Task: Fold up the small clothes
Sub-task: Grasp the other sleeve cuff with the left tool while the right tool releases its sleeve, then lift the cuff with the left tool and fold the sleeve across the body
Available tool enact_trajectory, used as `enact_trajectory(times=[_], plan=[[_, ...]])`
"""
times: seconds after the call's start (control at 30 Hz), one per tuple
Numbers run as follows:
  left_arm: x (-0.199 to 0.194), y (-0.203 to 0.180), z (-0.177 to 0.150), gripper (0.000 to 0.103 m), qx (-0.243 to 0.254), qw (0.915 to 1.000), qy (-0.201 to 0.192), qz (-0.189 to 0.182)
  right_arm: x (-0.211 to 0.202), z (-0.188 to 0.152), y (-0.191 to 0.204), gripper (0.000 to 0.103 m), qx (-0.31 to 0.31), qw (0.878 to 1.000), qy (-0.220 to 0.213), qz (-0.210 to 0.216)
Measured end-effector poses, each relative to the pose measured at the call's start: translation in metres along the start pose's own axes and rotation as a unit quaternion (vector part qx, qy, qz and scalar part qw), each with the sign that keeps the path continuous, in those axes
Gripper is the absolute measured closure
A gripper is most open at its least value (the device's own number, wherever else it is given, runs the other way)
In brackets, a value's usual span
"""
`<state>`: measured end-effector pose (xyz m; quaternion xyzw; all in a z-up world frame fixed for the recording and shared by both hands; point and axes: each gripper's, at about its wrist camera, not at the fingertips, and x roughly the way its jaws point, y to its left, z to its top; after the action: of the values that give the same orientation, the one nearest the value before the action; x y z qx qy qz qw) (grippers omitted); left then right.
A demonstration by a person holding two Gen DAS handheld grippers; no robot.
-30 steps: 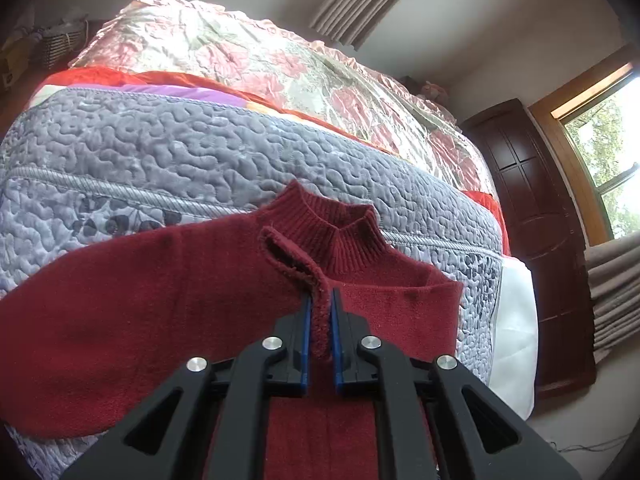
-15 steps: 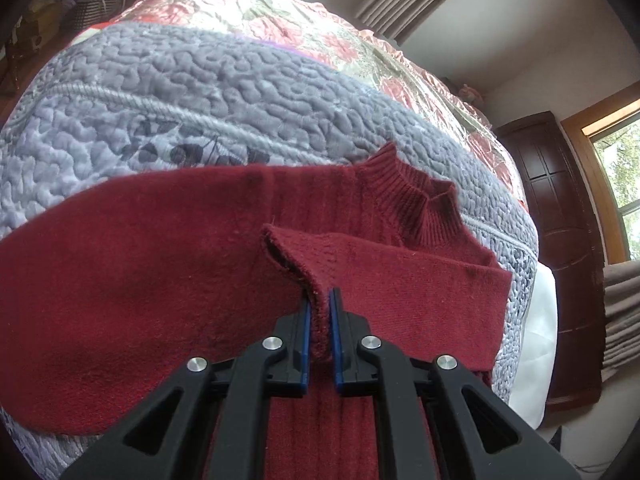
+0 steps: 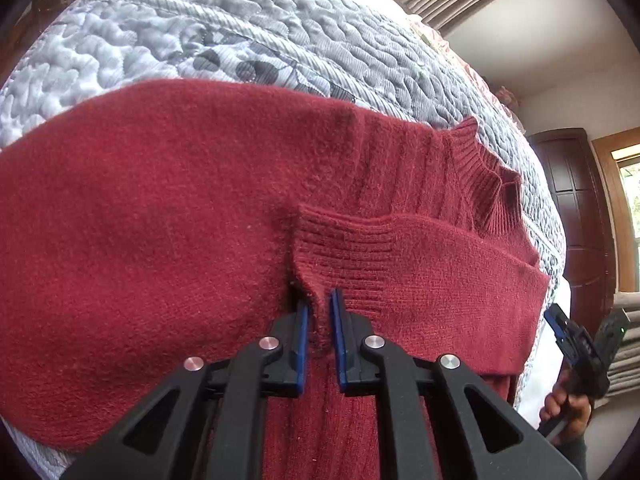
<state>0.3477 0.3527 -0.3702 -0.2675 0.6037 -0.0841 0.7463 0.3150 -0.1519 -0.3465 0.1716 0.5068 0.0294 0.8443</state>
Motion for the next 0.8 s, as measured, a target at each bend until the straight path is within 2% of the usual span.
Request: enact_trajectory(times=[0.1, 0.17, 0.23, 0.33, 0.47, 0.53, 0.6, 0.7, 0.8], plan=[[-0.007, -0.004, 0.0, 0.08, -0.005, 1.0, -0.008, 0.003, 0.027, 0.007, -0.008, 0.062, 0.015, 1.0, 0.026, -0.009], [-0.02, -0.003, -0.002, 0.056, -0.01, 0.9997, -0.024, 0.001, 0.033, 0.006, -0.006, 0.061, 0.001, 0.999, 0.03, -0.018], [-0.039, 0.003, -0.006, 0.049, -0.024, 0.9987, -0.044, -0.006, 0.03, 0.005, 0.003, 0.057, -0.018, 0.999, 0.031, -0.025], [-0.071, 0.022, -0.017, 0.041, -0.064, 0.9954, -0.068, -0.022, 0.013, 0.003, 0.02, 0.057, -0.042, 0.999, 0.021, -0.025], [-0.115, 0.073, -0.042, 0.034, -0.144, 0.9837, -0.105, -0.024, 0.005, -0.013, 0.061, 0.056, -0.078, 0.996, 0.032, 0.0], [-0.134, 0.11, -0.06, 0.034, -0.2, 0.972, -0.122, -0.017, 0.002, -0.027, 0.08, 0.056, -0.074, 0.996, 0.041, 0.02], [-0.15, 0.151, -0.08, 0.034, -0.267, 0.9528, -0.143, -0.021, 0.0, -0.044, 0.102, 0.055, -0.073, 0.995, 0.057, 0.038], [-0.176, 0.214, -0.113, 0.034, -0.361, 0.9139, -0.186, -0.015, -0.004, -0.074, 0.136, 0.055, -0.089, 0.99, 0.09, 0.058], [-0.198, 0.276, -0.138, 0.031, -0.429, 0.8751, -0.224, -0.001, -0.006, -0.102, 0.168, 0.054, -0.126, 0.982, 0.121, 0.071]])
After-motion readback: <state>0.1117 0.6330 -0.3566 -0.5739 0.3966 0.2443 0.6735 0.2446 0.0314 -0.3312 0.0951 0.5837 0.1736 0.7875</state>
